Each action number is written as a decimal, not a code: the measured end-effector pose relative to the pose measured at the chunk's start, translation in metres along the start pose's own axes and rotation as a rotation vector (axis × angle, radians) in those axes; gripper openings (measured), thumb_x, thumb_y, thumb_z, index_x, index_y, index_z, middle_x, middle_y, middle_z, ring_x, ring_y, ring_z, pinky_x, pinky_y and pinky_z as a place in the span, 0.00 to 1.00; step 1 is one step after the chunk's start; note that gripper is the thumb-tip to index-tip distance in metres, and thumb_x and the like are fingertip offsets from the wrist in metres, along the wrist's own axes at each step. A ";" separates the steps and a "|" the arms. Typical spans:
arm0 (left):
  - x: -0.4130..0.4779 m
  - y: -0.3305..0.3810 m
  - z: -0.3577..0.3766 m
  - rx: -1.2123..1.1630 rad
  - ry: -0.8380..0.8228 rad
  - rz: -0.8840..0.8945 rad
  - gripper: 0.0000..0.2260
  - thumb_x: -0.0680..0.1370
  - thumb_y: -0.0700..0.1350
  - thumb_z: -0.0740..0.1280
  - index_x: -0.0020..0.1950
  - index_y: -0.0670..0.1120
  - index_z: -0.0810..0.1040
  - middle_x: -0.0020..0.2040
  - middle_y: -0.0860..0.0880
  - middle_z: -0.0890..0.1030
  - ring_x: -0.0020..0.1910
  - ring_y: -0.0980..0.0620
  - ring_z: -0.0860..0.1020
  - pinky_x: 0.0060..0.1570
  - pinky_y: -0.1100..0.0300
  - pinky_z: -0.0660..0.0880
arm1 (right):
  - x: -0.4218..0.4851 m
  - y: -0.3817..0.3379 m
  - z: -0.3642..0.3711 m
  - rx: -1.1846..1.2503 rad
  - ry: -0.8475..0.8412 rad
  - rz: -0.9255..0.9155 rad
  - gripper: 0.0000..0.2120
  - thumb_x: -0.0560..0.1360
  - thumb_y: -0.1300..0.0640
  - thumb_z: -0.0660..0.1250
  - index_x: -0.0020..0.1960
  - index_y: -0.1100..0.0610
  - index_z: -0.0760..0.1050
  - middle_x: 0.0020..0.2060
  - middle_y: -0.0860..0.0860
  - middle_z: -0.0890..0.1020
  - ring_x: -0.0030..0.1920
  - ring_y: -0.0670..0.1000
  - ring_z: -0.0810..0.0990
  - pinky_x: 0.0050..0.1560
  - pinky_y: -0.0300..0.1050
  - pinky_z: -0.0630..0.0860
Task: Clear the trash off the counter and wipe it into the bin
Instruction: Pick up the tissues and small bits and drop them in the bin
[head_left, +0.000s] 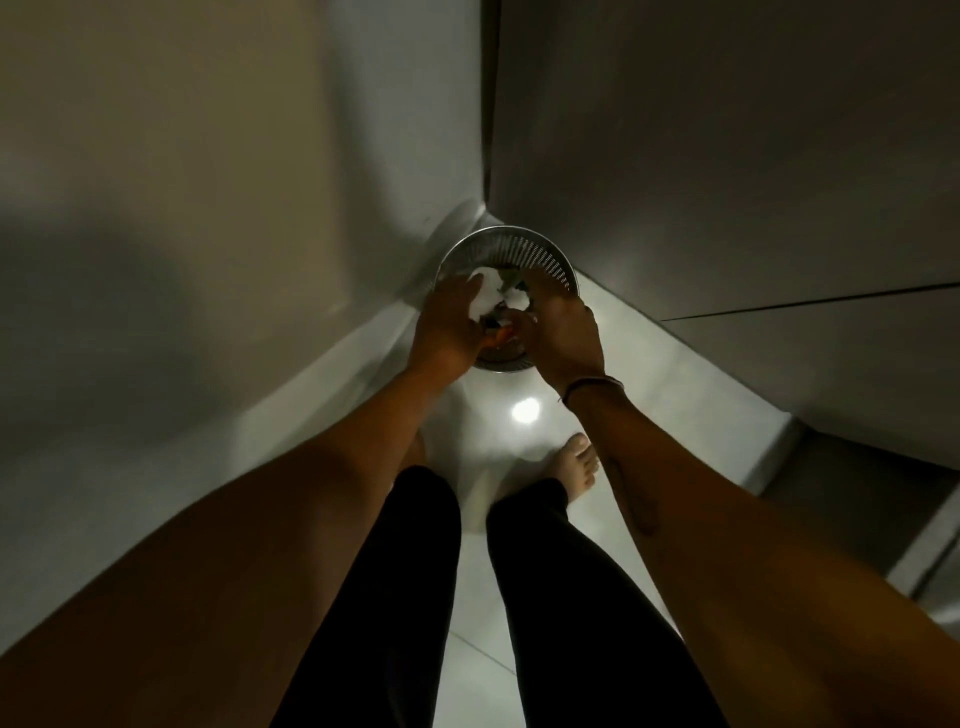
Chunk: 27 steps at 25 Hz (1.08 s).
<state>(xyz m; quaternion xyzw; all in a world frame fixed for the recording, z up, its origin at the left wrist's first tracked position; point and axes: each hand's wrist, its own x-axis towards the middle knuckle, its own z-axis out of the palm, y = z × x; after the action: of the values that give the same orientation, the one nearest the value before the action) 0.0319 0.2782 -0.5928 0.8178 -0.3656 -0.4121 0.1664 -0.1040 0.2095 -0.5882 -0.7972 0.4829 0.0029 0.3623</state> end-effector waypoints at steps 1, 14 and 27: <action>-0.002 -0.006 -0.002 -0.012 -0.006 -0.005 0.24 0.84 0.37 0.62 0.81 0.46 0.66 0.80 0.43 0.69 0.78 0.42 0.68 0.76 0.59 0.63 | -0.001 0.000 0.000 -0.011 -0.016 0.014 0.25 0.83 0.50 0.66 0.78 0.55 0.68 0.72 0.58 0.78 0.68 0.62 0.80 0.66 0.59 0.81; -0.194 0.186 -0.146 -0.010 0.265 0.424 0.30 0.82 0.38 0.68 0.83 0.44 0.62 0.85 0.45 0.59 0.85 0.44 0.55 0.79 0.43 0.67 | -0.156 -0.172 -0.248 0.091 0.531 -0.166 0.28 0.81 0.59 0.71 0.79 0.55 0.68 0.79 0.51 0.70 0.82 0.51 0.66 0.80 0.48 0.68; -0.163 0.454 -0.286 0.369 0.353 0.926 0.19 0.78 0.37 0.72 0.70 0.46 0.80 0.69 0.46 0.80 0.69 0.43 0.75 0.63 0.49 0.79 | -0.142 -0.181 -0.506 -0.227 0.627 0.020 0.26 0.78 0.61 0.74 0.74 0.52 0.75 0.73 0.54 0.77 0.72 0.57 0.74 0.67 0.51 0.77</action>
<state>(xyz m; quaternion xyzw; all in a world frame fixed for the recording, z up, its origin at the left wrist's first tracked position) -0.0143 0.0818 -0.0694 0.6434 -0.7214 -0.0800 0.2433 -0.2148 0.0740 -0.0609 -0.7898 0.5753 -0.1851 0.1052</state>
